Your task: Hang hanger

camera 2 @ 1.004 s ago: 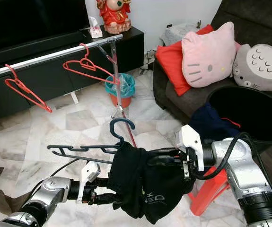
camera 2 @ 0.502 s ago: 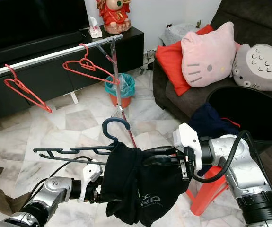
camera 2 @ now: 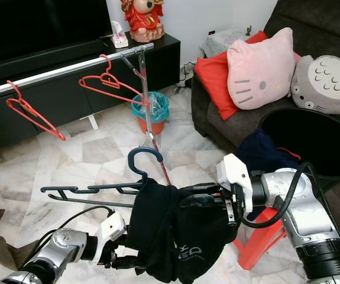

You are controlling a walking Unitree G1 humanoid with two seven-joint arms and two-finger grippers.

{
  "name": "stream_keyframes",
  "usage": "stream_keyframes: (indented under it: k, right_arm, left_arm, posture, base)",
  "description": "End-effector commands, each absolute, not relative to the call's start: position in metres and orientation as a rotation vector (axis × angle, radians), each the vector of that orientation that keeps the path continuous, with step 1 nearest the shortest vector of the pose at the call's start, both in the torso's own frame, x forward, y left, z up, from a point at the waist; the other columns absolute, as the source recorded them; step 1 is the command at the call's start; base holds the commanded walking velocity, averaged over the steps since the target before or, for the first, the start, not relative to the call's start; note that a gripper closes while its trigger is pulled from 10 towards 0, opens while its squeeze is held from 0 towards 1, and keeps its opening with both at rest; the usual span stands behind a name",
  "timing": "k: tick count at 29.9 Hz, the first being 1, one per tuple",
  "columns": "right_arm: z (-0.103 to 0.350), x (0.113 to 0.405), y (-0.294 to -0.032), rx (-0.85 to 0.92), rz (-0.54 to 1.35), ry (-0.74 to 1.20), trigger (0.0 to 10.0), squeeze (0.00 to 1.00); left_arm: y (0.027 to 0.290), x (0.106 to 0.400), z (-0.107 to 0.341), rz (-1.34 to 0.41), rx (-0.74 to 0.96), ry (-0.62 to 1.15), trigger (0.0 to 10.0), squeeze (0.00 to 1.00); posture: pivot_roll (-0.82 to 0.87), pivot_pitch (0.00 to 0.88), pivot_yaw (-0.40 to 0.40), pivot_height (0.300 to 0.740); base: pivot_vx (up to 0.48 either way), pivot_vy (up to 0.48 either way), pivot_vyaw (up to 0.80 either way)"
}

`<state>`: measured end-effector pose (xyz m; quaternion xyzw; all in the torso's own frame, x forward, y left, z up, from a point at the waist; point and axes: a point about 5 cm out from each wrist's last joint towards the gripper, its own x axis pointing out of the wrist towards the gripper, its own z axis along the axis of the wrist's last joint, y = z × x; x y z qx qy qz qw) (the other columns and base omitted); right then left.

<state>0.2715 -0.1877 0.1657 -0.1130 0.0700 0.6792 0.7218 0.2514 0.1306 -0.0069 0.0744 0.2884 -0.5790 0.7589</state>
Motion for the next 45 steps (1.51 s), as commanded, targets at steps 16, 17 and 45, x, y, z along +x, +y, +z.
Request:
stream_keyframes:
  k: [16,17,45]
  right_arm:
    - [0.181,0.273,-0.182,-0.264,1.521,0.089,0.0,0.00]
    - [0.181,0.273,-0.182,-0.263,1.521,0.089,0.0,0.00]
    - [0.153,0.274,-0.194,-0.272,1.427,0.192,0.0,0.00]
  left_arm:
    - [0.133,0.251,-0.012,-1.203,0.190,0.650,0.0,0.00]
    - [0.134,0.251,-0.012,-1.198,0.189,0.650,0.0,0.00]
    - [0.137,0.256,-0.009,-1.148,0.219,0.600,0.0,0.00]
  posture:
    - [-0.09,0.031,0.035,0.740]
    - [-0.09,0.031,0.035,0.740]
    - [-0.09,0.009,0.043,0.740]
  base:
    - [0.000,0.000,0.00]
    - [0.000,0.000,0.00]
    - [0.000,0.000,0.00]
